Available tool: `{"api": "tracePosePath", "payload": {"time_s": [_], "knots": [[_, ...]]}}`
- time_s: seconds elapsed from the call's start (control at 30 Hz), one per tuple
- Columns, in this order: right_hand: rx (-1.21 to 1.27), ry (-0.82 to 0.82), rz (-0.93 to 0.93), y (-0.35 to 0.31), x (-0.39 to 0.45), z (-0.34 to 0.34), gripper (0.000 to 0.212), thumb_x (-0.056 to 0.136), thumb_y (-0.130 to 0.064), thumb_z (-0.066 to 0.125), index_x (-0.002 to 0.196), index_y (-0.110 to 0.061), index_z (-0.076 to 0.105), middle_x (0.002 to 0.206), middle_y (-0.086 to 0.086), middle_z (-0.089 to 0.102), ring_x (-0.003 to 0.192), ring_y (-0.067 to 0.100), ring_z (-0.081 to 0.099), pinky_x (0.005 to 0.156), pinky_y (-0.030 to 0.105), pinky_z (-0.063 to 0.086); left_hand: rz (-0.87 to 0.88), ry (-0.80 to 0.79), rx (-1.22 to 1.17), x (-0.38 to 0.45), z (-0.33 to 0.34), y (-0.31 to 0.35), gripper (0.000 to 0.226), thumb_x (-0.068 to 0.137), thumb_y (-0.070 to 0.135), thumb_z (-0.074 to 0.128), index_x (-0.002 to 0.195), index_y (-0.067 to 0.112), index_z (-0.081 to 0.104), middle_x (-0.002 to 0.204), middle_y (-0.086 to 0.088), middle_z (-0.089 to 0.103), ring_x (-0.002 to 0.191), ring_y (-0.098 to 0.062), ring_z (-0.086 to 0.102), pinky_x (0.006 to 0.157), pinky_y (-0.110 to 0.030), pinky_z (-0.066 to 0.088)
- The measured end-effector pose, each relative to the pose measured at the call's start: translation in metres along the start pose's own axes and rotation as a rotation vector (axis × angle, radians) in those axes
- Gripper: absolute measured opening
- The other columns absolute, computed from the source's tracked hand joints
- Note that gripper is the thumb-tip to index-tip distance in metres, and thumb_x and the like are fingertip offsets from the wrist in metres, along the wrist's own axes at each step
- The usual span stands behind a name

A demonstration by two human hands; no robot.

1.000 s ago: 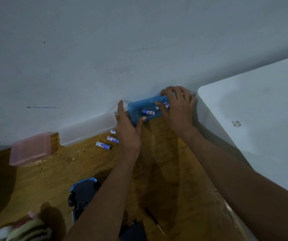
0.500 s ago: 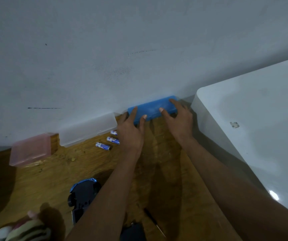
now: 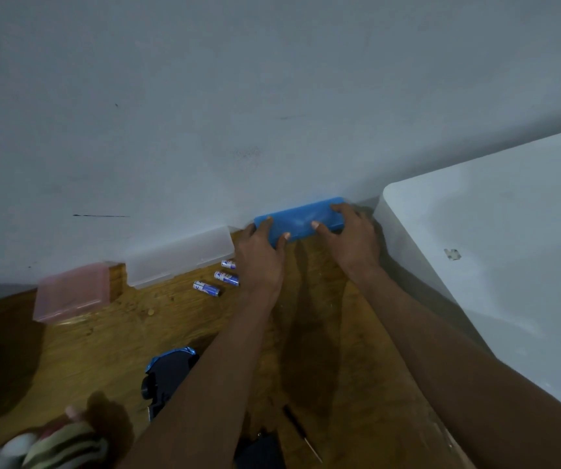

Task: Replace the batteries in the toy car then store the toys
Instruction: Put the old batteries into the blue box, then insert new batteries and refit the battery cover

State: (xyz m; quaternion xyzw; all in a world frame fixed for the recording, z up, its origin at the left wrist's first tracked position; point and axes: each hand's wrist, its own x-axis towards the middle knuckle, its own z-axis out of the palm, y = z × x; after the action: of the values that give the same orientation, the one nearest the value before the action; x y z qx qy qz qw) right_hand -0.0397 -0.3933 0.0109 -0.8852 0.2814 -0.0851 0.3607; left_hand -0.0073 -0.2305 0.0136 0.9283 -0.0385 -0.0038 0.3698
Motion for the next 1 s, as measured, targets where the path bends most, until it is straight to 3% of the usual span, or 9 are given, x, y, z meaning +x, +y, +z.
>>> {"api": "tracePosePath", "payload": {"time_s": [0.1, 0.17, 0.23, 0.37, 0.43, 0.53, 0.7, 0.87, 1.0], "knots": [[-0.2, -0.036, 0.037, -0.016, -0.001, -0.009, 0.059, 0.088, -0.062, 0.061, 0.136, -0.031, 0.051, 0.135, 0.011, 0.052, 0.124, 0.033, 0.051, 0.098, 0.046, 0.047, 0.037, -0.087, 0.06, 0.006, -0.017, 0.007, 0.049, 0.094, 0.037, 0.068, 0.136, 0.014, 0.058, 0.13, -0.014, 0.062, 0.121, -0.031, 0.056, 0.099, -0.04, 0.048], [-0.317, 0.015, -0.011, -0.033, -0.006, -0.014, 0.053, 0.092, -0.056, 0.059, 0.137, -0.029, 0.052, 0.138, 0.009, 0.049, 0.125, 0.03, 0.048, 0.1, 0.044, 0.045, 0.069, -0.048, 0.06, 0.002, -0.037, 0.01, 0.043, 0.093, 0.036, 0.069, 0.13, 0.015, 0.06, 0.125, -0.011, 0.063, 0.115, -0.03, 0.058, 0.093, -0.039, 0.05], [-0.228, 0.041, -0.096, -0.052, -0.014, -0.014, 0.043, 0.096, -0.047, 0.058, 0.134, -0.027, 0.054, 0.138, 0.005, 0.052, 0.124, 0.025, 0.05, 0.102, 0.041, 0.046, 0.112, 0.006, 0.046, -0.006, -0.061, 0.007, 0.038, 0.094, 0.034, 0.068, 0.127, 0.017, 0.064, 0.127, -0.008, 0.064, 0.115, -0.026, 0.059, 0.092, -0.036, 0.05], [-0.082, -0.142, -0.373, -0.08, -0.047, 0.005, 0.029, 0.097, -0.036, 0.059, 0.125, -0.026, 0.058, 0.121, -0.001, 0.06, 0.111, 0.018, 0.058, 0.093, 0.037, 0.052, 0.108, 0.053, 0.006, -0.029, -0.11, -0.026, 0.026, 0.094, 0.029, 0.069, 0.115, 0.015, 0.072, 0.118, -0.005, 0.069, 0.108, -0.021, 0.063, 0.088, -0.025, 0.046], [-0.104, -0.207, -0.465, -0.091, -0.065, 0.024, 0.03, 0.092, -0.032, 0.066, 0.12, -0.021, 0.062, 0.115, 0.002, 0.062, 0.108, 0.023, 0.06, 0.088, 0.037, 0.053, 0.085, 0.053, 0.009, -0.042, -0.131, -0.051, 0.022, 0.092, 0.026, 0.071, 0.112, 0.015, 0.073, 0.115, -0.006, 0.07, 0.104, -0.023, 0.065, 0.083, -0.024, 0.046], [-0.166, -0.304, -0.499, -0.104, -0.09, 0.053, 0.038, 0.087, -0.039, 0.071, 0.121, -0.022, 0.064, 0.124, 0.003, 0.059, 0.115, 0.025, 0.057, 0.095, 0.036, 0.05, 0.057, 0.004, -0.005, -0.064, -0.154, -0.087, 0.024, 0.091, 0.028, 0.072, 0.113, 0.019, 0.073, 0.115, -0.006, 0.071, 0.1, -0.024, 0.066, 0.078, -0.031, 0.052], [-0.3, -0.348, -0.491, -0.114, -0.113, 0.083, 0.054, 0.088, -0.066, 0.056, 0.129, -0.03, 0.055, 0.129, 0.007, 0.052, 0.113, 0.026, 0.056, 0.093, 0.043, 0.052, 0.065, -0.145, -0.113, -0.094, -0.172, -0.131, 0.04, 0.09, 0.036, 0.074, 0.128, 0.027, 0.065, 0.128, 0.0, 0.064, 0.112, -0.019, 0.063, 0.087, -0.032, 0.053], [-0.517, -0.28, -0.571, -0.121, -0.13, 0.1, 0.047, 0.097, -0.053, 0.051, 0.135, -0.027, 0.052, 0.125, 0.013, 0.048, 0.116, 0.033, 0.048, 0.089, 0.04, 0.044, 0.042, -0.266, -0.253, -0.12, -0.18, -0.147, 0.06, 0.089, 0.039, 0.075, 0.144, 0.036, 0.052, 0.145, 0.001, 0.052, 0.122, -0.021, 0.057, 0.097, -0.038, 0.052], [-0.541, -0.248, -0.559, -0.118, -0.134, 0.11, 0.043, 0.095, -0.053, 0.054, 0.126, -0.023, 0.059, 0.125, 0.017, 0.044, 0.114, 0.036, 0.046, 0.094, 0.043, 0.042, 0.014, -0.348, -0.277, -0.139, -0.183, -0.153, 0.074, 0.084, 0.044, 0.079, 0.149, 0.04, 0.044, 0.145, -0.003, 0.047, 0.129, -0.023, 0.05, 0.103, -0.039, 0.048]]}}
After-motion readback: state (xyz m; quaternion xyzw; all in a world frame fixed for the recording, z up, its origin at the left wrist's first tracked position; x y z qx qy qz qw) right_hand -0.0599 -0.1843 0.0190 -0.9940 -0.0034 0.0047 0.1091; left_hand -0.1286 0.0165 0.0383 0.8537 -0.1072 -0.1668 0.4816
